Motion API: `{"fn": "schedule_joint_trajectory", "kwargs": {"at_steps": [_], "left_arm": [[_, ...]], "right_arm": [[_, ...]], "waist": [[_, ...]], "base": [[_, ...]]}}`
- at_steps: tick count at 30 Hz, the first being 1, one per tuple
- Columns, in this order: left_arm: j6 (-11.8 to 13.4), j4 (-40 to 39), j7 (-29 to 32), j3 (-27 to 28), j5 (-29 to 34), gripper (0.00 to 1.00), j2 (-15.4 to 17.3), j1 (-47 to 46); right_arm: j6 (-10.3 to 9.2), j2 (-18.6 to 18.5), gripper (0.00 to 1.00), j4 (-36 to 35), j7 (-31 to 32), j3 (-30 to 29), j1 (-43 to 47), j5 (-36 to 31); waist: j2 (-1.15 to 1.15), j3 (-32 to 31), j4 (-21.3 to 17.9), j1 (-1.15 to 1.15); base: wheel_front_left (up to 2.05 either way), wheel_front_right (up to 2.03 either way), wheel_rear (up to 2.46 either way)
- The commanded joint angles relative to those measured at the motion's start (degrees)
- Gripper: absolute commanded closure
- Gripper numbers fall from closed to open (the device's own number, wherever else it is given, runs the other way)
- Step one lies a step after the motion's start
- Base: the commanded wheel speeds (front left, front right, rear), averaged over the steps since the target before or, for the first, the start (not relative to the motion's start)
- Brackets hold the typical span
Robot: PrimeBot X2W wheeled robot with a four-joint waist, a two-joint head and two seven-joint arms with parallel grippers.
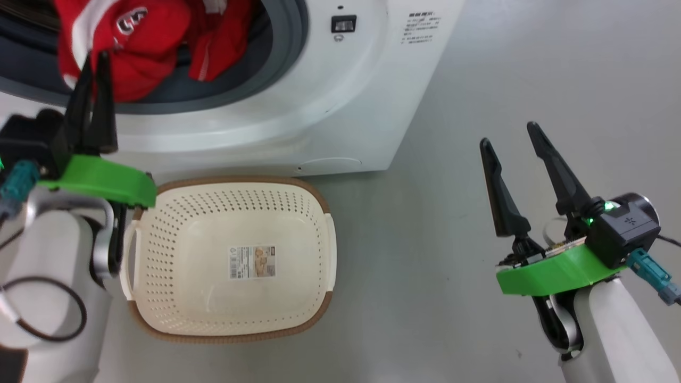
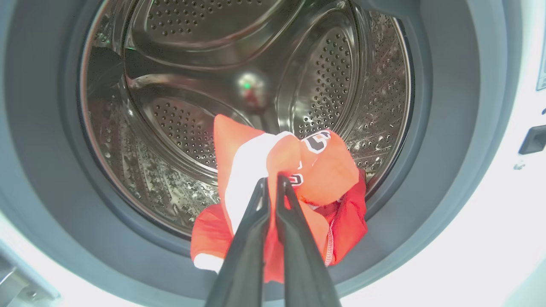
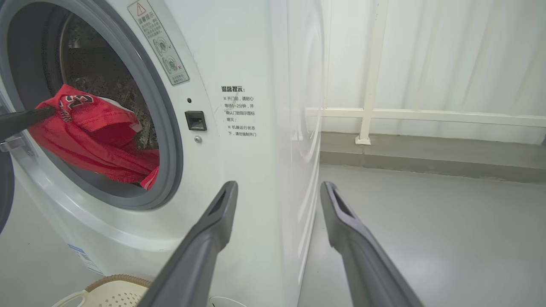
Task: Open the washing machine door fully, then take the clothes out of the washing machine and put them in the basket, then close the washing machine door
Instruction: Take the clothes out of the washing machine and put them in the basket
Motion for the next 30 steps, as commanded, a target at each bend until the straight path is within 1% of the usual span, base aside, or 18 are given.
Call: {"fn": "schedule_joint_trajectory", "kwargs": {"at_steps": [1,8,13,19,22,25,30], "left_arm": [[0.8,-2.9,-0.7,2.0,-0.5,1.00,2.0,2.1],[1.5,-9.7,0.4,1.5,-1.4,1.00,1.4,9.4],[2.2,-16.5,3.5,1.0,-2.3,1.00,1.2,14.7],[4.1,-25.3,7.3,1.0,-2.7,1.00,1.9,20.9],[4.8,-28.7,9.1,1.2,-3.7,1.00,1.6,23.7],[4.9,-29.4,10.5,1.0,-5.3,1.00,0.8,25.9],[4.2,-26.8,10.9,0.6,-7.8,1.00,-0.7,27.0]], "right_arm": [[0.36,0.2,0.00,-1.0,-0.4,1.0,2.2,-0.2],[0.36,0.2,0.00,-0.7,-0.4,1.0,4.0,-0.3],[0.36,0.2,0.00,-0.3,-0.4,1.0,5.2,0.0],[0.36,0.2,0.00,-0.1,-0.4,0.8,6.5,-0.1],[0.36,0.2,0.00,-0.3,-0.4,0.6,7.0,-0.2],[0.36,0.2,0.00,-0.5,-0.4,0.4,7.2,-0.3],[0.36,0.2,0.00,-0.9,-0.4,0.7,6.8,-0.3]], "waist": [[0.00,-2.5,0.9,0.00],[0.00,-6.4,1.3,0.00],[0.00,-9.1,1.2,0.00],[0.00,-11.3,1.1,0.00],[0.00,-11.8,1.2,0.00],[0.00,-11.6,1.2,0.00],[0.00,-10.3,1.0,0.00]], "base": [[0.00,0.00,0.00],[0.00,0.00,0.00],[0.00,0.00,0.00],[0.00,0.00,0.00],[0.00,0.00,0.00],[0.00,0.00,0.00],[0.00,0.00,0.00]]}}
